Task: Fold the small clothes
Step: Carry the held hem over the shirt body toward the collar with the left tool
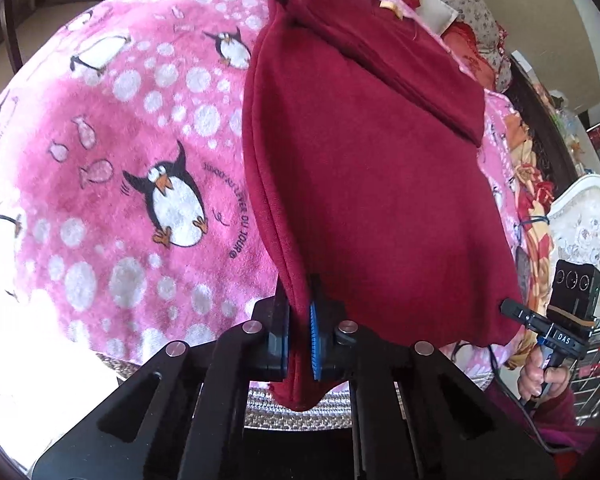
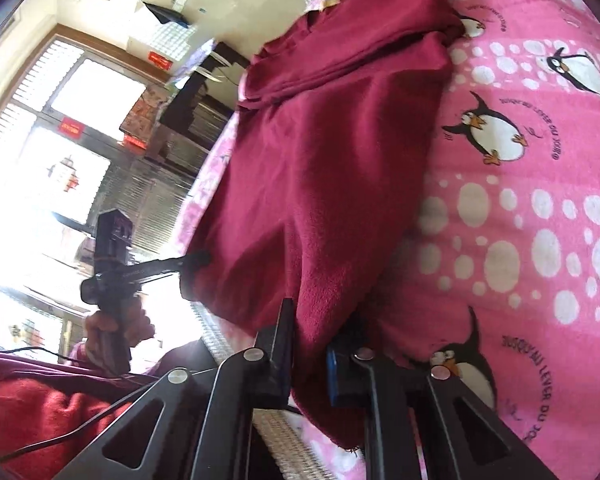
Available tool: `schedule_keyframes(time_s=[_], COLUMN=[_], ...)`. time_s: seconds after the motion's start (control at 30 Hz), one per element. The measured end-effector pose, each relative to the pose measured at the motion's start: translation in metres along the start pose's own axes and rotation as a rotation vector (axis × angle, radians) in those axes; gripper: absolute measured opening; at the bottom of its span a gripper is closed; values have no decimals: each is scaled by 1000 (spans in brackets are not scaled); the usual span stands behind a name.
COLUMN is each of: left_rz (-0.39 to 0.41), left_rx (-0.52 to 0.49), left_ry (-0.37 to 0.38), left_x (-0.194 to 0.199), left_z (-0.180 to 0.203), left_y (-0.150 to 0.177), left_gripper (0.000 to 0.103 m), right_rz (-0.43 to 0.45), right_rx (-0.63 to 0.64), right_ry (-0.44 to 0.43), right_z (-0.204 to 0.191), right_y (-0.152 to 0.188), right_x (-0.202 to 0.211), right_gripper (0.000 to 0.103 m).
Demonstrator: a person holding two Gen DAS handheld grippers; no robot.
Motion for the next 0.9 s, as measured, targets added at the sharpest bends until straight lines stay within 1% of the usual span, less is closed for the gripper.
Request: schedule_keyframes(time_s=[0.1,0.17,0.23,0.3,0.4,0.47,0.53,0.63,0.73,0.9], left_rz=[28,55,67,49,13,24,46,102,153,226], left_rx=[12,8,-1,17,46,42,21,-33,-53,-67], left_ry=[27,27,22,21,29,50,72,105,146,213], left_x=[17,27,31,28,19,21,27,41,52,59], left_z=[-5,-7,-9,-15,-20,-15,-8,8,20,38], left_y=[-6,-9,-10,-6,1,-2,-10,-36,-71,-138], left_gripper=[6,6,6,6,6,6,6,6,6,6], right_rz=[22,27,28,13,-22,-36,-26,23,98,230], right_rx=[16,29,45,34,-25,-50,-47,-21,-6,16], right_ry=[-49,-75,-77,-61,-46,-43,-56,-90,-132,-130], right_z=[-17,-27,-31,-26,-11,-4,-7,-13,-20,-17], right_y=[-4,-6,-6,-3,2,5,-3,-23,-60,-122], right_x=[8,12,14,9,-3,-6,-2,11,22,36], right_gripper=[9,9,9,8,8,8,8,8,8,8])
Point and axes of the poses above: each gripper's, at about its wrist camera, not at the fingertips, and x roughly against the way its jaws point, z to its right, y to its underside, the point moved 6 cm from there along -x, roughly the way its jaws point
